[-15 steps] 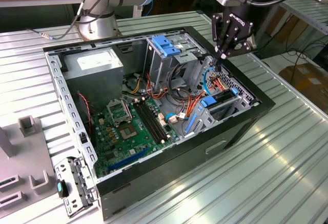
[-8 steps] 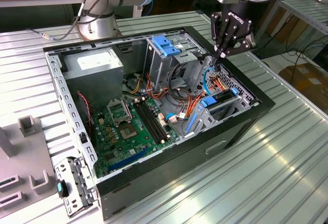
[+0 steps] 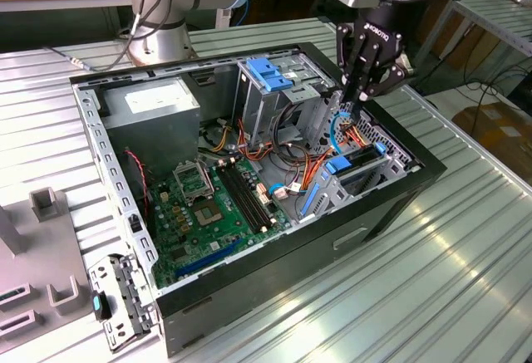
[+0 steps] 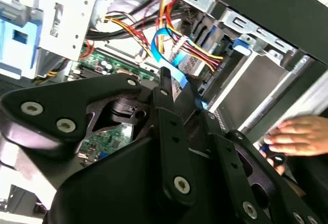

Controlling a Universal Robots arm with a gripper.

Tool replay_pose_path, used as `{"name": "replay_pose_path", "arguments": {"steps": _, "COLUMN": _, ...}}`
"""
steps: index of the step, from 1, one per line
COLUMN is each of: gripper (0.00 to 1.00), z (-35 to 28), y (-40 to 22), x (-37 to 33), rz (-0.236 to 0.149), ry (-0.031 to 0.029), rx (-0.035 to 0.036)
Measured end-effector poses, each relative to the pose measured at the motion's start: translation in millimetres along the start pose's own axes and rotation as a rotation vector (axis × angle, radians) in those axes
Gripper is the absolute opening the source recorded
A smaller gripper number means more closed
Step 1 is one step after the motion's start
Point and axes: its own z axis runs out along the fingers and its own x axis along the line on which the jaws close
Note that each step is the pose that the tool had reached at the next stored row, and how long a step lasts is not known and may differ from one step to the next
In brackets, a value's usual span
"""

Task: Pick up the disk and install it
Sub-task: 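Insert the second disk wire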

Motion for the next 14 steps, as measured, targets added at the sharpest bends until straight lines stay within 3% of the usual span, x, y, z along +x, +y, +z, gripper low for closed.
{"name": "replay_pose_path", "arguments": {"steps": 1, "gripper": 0.3, "z": -0.1, "y": 0.0, "x": -0.6, "rz": 0.0, "ry": 0.0057, "rx": 0.0004}}
{"name": "replay_pose_path", "arguments": {"steps": 5, "gripper": 0.3, "z": -0.2, "y": 0.1, "x": -1.2, "rz": 0.0, "ry": 0.0176, "rx": 0.0013}}
{"name": "replay_pose_path", "arguments": {"steps": 11, "gripper": 0.3, "z": -3.8, "y": 0.2, "x": -1.5, "rz": 0.0, "ry": 0.0197, "rx": 0.0013}}
{"name": "replay_pose_path", "arguments": {"steps": 14, "gripper": 0.3, "z": -4.2, "y": 0.3, "x": -4.2, "rz": 0.001, "ry": 0.0327, "rx": 0.0021}}
